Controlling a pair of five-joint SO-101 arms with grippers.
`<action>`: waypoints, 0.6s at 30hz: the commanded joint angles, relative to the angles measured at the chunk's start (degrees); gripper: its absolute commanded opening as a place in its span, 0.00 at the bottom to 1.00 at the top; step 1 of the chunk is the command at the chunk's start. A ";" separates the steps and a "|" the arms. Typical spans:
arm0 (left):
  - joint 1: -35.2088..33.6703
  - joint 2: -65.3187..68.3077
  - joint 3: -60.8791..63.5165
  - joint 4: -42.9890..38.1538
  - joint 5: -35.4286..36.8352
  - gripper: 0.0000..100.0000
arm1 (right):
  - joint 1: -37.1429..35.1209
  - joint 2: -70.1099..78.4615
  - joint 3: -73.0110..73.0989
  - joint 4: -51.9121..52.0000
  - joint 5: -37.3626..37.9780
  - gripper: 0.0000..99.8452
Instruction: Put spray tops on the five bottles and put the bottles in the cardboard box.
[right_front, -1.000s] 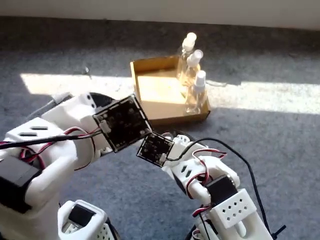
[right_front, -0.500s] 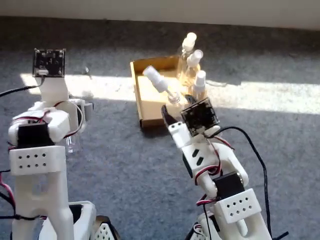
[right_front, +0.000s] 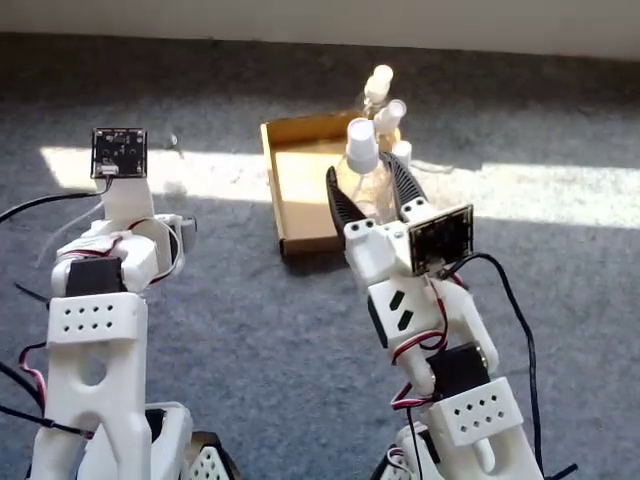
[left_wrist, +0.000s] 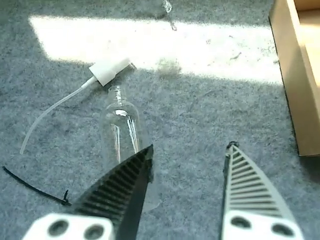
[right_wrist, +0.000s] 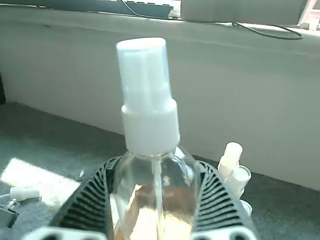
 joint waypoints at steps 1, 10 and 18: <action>2.33 -0.13 -0.04 -1.05 0.35 0.22 | -1.45 -0.13 -2.59 -0.92 2.55 0.00; 2.24 -0.13 0.40 -1.05 0.35 0.22 | -1.10 4.97 4.18 -29.93 2.02 0.00; 2.68 -0.13 4.44 -5.54 0.35 0.22 | 0.13 40.13 -19.56 -34.15 -7.56 0.00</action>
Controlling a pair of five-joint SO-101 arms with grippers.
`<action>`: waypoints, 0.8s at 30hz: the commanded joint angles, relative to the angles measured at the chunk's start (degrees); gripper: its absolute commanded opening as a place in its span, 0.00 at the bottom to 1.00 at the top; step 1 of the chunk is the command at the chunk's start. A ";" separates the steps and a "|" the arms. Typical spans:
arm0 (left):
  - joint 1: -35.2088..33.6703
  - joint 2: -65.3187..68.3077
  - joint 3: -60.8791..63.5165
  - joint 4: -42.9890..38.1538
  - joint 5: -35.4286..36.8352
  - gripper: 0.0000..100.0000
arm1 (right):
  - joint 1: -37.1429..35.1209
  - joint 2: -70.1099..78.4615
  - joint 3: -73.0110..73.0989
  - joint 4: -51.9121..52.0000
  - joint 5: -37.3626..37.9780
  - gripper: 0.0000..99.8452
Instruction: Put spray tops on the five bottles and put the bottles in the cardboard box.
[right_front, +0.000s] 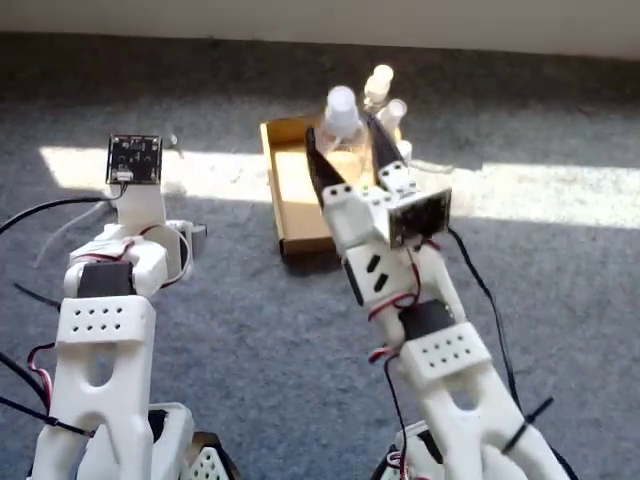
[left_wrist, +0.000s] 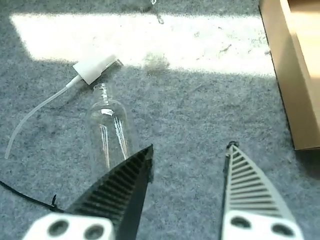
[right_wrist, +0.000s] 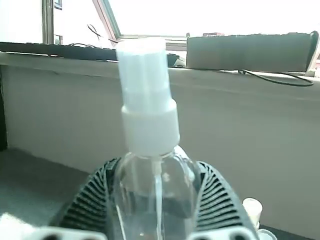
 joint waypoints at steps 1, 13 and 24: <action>0.84 -0.13 0.40 -1.58 0.35 0.22 | 1.27 16.57 -15.52 -3.82 -5.98 0.00; 0.92 -0.13 0.66 -1.58 0.35 0.22 | 2.95 53.58 -38.37 -12.26 -6.77 0.00; 2.77 -0.40 2.86 -4.13 0.26 0.22 | 2.15 61.05 -40.84 -12.18 -7.03 0.00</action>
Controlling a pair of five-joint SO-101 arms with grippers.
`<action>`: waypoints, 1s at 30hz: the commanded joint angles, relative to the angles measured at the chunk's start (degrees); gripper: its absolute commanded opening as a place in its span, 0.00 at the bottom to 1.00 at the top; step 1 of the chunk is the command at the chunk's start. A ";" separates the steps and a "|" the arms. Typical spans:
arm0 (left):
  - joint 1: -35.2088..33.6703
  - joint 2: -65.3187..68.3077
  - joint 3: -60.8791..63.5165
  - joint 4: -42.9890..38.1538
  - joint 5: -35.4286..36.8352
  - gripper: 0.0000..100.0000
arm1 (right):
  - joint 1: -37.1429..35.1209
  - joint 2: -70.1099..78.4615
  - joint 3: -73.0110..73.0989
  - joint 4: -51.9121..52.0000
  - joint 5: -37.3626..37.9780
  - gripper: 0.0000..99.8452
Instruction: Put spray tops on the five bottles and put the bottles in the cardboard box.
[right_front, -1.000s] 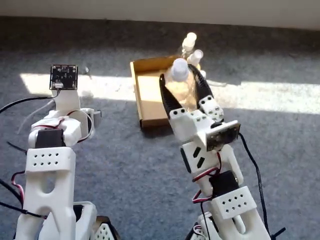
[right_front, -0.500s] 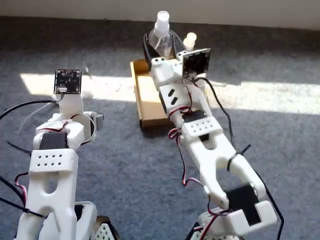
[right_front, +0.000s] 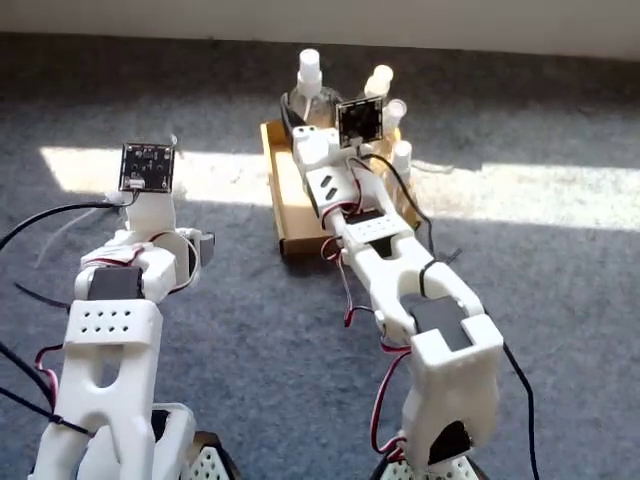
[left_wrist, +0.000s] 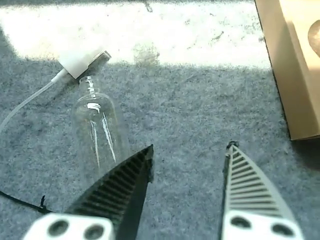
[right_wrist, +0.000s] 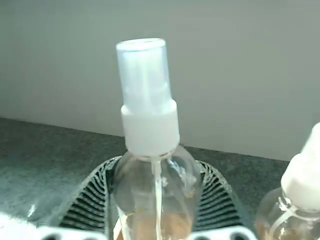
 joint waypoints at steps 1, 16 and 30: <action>0.92 -0.40 -0.13 -2.02 0.26 0.22 | -0.13 -0.04 -2.68 -1.27 -0.53 0.00; 0.92 -0.48 0.04 -2.11 0.26 0.22 | -1.98 0.84 1.54 -1.01 -0.62 0.00; 0.92 -0.48 0.13 -2.02 0.26 0.22 | -1.98 1.01 4.62 -1.19 -0.62 0.00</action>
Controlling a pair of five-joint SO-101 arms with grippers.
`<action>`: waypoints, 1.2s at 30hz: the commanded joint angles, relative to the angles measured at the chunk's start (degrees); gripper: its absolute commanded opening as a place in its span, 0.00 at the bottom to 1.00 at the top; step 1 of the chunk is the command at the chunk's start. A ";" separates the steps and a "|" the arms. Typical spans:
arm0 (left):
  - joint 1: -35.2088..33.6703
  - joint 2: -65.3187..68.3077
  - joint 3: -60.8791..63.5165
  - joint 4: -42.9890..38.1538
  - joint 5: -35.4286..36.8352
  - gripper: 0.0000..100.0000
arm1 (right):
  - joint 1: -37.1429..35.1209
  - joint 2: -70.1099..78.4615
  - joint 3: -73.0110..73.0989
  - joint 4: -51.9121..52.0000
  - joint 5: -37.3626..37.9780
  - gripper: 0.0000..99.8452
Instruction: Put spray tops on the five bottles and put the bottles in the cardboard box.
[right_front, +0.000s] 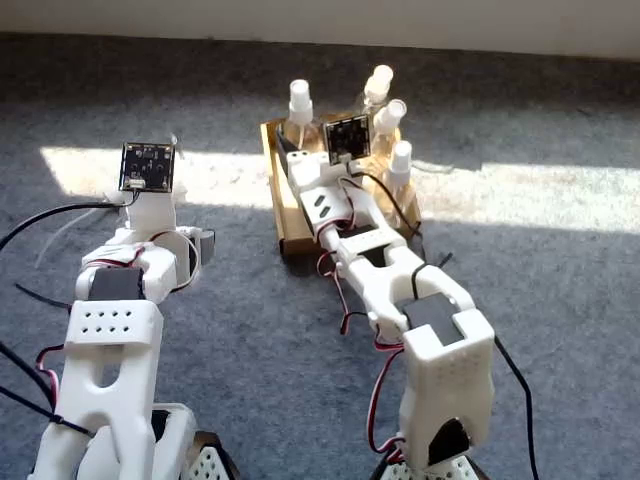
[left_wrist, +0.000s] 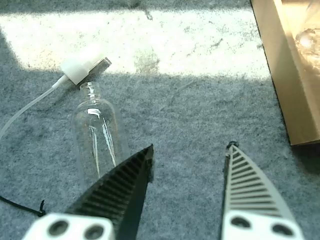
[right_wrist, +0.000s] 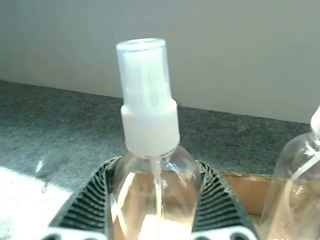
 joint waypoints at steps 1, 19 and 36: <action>0.75 -0.48 -0.22 -0.88 0.26 0.22 | -0.40 -0.92 0.66 -1.27 -0.62 0.00; 0.84 -0.40 -0.22 -0.88 0.26 0.22 | -1.10 -1.36 4.09 -1.27 -0.26 0.19; 0.92 -0.31 -0.22 -0.97 0.26 0.22 | -2.51 -1.27 3.74 -1.27 -0.26 0.35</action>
